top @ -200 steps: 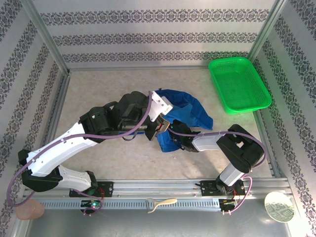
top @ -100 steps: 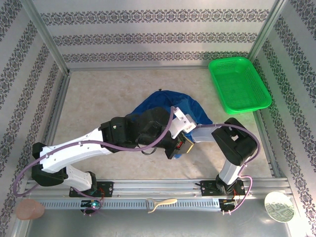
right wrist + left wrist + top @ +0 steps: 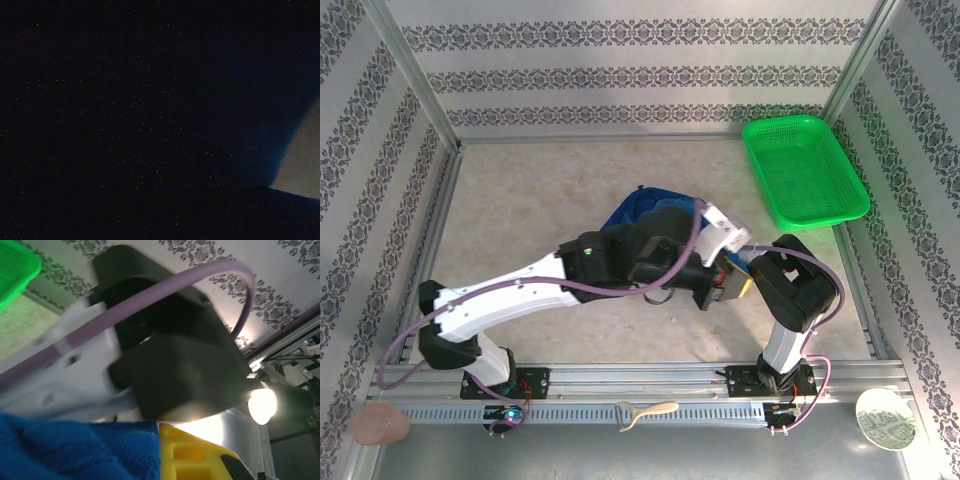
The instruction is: Fold the inside-out t-shirt
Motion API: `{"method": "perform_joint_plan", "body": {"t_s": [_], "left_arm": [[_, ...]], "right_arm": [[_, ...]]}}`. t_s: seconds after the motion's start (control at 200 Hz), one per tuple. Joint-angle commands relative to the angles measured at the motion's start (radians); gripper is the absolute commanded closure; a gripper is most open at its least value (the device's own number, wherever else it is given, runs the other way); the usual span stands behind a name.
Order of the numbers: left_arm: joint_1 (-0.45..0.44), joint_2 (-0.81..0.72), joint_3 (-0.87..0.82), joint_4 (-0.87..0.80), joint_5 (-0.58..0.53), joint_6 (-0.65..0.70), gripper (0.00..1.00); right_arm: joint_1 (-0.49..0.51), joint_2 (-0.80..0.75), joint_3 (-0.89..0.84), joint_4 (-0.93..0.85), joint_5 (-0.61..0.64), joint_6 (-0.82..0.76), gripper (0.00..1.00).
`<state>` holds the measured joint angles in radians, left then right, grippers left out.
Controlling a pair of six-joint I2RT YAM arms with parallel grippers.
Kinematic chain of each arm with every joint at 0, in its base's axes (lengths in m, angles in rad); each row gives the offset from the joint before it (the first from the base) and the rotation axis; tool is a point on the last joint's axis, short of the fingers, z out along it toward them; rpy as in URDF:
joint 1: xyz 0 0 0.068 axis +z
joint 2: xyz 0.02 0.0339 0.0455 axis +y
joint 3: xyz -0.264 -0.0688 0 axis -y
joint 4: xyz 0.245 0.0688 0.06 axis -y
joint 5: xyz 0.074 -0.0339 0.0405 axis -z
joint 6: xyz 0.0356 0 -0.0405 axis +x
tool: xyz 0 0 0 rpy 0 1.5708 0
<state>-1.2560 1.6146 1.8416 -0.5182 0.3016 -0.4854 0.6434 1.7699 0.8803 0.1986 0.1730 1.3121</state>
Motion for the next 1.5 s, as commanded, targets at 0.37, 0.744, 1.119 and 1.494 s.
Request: {"method": "perform_joint_plan", "body": {"t_s": [0.37,0.744,1.119,1.494], "left_arm": [[-0.081,0.018,-0.003,0.403,0.235,-0.154,1.00],[-0.078,-0.011,-0.019,0.353,0.119,-0.056,1.00],[-0.062,-0.092,-0.140,0.393,0.011,-0.033,1.00],[-0.056,-0.075,-0.125,0.395,-0.002,-0.033,1.00]], "right_arm": [[-0.172,-0.003,-0.112,0.018,-0.046,0.022,0.04],[-0.186,-0.023,-0.040,-0.165,-0.021,-0.056,0.07],[-0.122,0.130,0.322,-0.896,0.229,0.148,0.02],[-0.145,0.292,0.300,-0.724,-0.040,0.244,0.29]]}}
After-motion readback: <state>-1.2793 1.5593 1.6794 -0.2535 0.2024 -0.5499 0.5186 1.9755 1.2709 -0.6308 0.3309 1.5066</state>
